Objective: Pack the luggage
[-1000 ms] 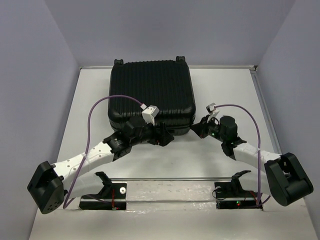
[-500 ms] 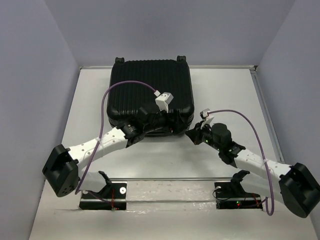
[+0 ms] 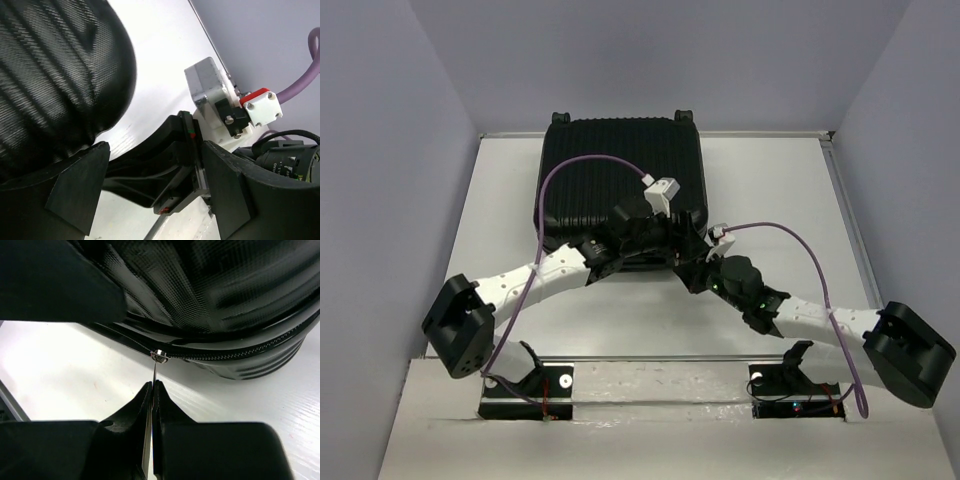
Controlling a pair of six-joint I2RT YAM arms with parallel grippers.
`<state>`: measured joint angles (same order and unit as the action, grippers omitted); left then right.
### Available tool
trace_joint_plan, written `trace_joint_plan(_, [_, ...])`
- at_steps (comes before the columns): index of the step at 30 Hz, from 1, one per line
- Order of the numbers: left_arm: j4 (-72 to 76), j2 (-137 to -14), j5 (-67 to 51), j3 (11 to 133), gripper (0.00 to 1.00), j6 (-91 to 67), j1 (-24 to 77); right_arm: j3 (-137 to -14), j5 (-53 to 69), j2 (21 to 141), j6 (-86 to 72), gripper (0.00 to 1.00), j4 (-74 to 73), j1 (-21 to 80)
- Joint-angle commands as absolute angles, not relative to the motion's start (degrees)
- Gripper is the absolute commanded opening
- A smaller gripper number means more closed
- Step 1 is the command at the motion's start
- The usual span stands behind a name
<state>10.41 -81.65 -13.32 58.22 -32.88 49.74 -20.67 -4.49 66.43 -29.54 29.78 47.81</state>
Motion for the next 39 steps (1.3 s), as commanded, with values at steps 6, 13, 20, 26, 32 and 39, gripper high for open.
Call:
trace_joint_plan(6, [-7.53,-57.96,6.69,58.45,0.94,-25.32,31.42,-23.03,-4.13,63.64,-30.76,0.07,24.26,51.68])
trace_joint_plan(13, [-17.41,-53.7,2.73,51.78,0.99,-16.26,2.12,-23.73,-3.43,63.2,-28.75,0.07,21.98,51.68])
trace_joint_plan(20, [-9.68,-59.23,-4.63,50.18,0.99,-19.33,-4.48,-24.34,-3.43,60.29,-26.19,0.07,18.29,51.68])
trace_joint_plan(26, [-2.56,-65.21,-19.49,51.77,0.99,-22.14,-4.48,-24.78,-1.85,61.87,-25.66,0.07,17.84,51.68])
trace_joint_plan(32, [2.2,-68.81,-28.92,48.52,0.99,-24.96,-3.35,-26.01,1.21,64.33,-25.23,0.07,18.72,51.68])
trace_joint_plan(39, [5.97,-67.24,-27.95,44.39,0.97,-29.0,3.59,-31.98,5.62,70.74,-24.7,0.07,19.33,51.68])
